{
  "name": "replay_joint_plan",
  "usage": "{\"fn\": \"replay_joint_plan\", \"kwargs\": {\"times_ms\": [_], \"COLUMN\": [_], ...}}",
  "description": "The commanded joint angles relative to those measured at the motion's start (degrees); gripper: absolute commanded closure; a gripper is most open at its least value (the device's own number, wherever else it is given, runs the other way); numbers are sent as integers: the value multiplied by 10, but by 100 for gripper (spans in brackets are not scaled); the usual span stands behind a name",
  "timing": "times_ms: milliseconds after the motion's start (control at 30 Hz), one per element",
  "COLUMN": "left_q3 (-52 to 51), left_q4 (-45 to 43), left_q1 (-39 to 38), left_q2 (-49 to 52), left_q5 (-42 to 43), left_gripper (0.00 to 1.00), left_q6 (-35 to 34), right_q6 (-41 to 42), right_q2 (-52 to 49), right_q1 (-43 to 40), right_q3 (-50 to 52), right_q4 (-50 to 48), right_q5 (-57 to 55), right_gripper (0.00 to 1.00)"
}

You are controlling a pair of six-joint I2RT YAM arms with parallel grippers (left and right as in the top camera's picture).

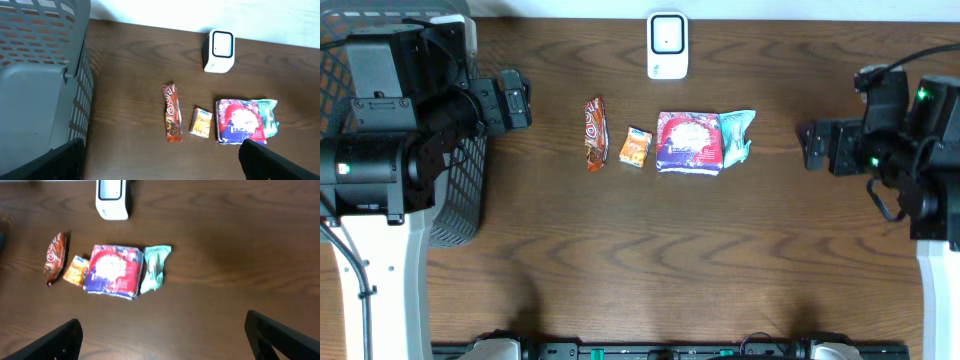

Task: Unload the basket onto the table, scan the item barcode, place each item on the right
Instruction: 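Park the left arm by the basket and reach the right gripper toward the mint-green packet, then grasp the mint-green packet with the right gripper and lift it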

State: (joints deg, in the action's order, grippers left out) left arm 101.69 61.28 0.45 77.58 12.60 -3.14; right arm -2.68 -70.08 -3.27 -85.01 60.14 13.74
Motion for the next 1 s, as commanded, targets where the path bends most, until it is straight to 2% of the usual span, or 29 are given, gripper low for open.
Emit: {"fn": "replay_joint_plan", "kwargs": {"times_ms": [0, 33, 100, 300, 367, 500, 733, 967], "left_q3": [2, 2, 2, 2, 2, 2, 2, 2], "left_q4": [0, 0, 0, 0, 0, 0, 0, 0], "left_q1": [2, 2, 2, 2, 2, 2, 2, 2], "left_q2": [-1, -1, -1, -1, -1, -1, -1, -1], "left_q5": [2, 2, 2, 2, 2, 2, 2, 2], "left_gripper": [2, 2, 2, 2, 2, 2, 2, 2], "left_q6": [1, 1, 1, 1, 1, 1, 1, 1], "right_q6": [5, 5, 17, 68, 68, 39, 30, 28], "right_q2": [-40, -59, -94, -228, -269, -345, -446, -500], "right_q1": [0, 0, 0, -1, -1, 0, 11, 24], "right_q3": [1, 1, 1, 1, 1, 1, 1, 1], "right_q4": [-20, -32, -53, -133, -154, -192, -220, -220], "right_q5": [54, 74, 85, 84, 105, 192, 207, 177], "right_gripper": [1, 1, 9, 8, 9, 19, 30, 28]}}
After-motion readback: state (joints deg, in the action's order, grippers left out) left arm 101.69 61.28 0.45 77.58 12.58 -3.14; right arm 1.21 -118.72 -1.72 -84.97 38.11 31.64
